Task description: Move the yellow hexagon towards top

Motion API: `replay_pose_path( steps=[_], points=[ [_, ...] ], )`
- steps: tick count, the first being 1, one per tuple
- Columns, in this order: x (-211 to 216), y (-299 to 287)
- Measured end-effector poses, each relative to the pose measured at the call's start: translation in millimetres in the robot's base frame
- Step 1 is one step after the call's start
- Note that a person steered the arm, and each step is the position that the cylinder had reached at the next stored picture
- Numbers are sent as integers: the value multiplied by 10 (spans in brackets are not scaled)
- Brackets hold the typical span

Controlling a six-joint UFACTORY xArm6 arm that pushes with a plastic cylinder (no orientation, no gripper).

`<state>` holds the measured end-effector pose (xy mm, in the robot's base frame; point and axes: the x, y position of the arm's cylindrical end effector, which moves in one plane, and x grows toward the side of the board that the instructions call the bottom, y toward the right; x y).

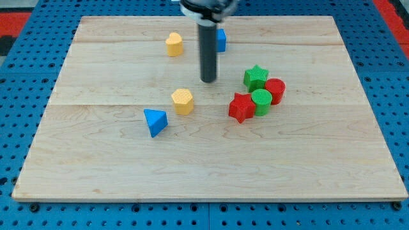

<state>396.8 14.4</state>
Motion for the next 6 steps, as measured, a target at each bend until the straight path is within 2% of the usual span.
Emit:
replay_pose_path(
  steps=[1,2,3,4,5,6],
  points=[
    [502,-240],
    [705,-315],
    [269,-1097],
    [-272,-1585],
    [-880,-1716],
    [-264,-1163]
  ],
)
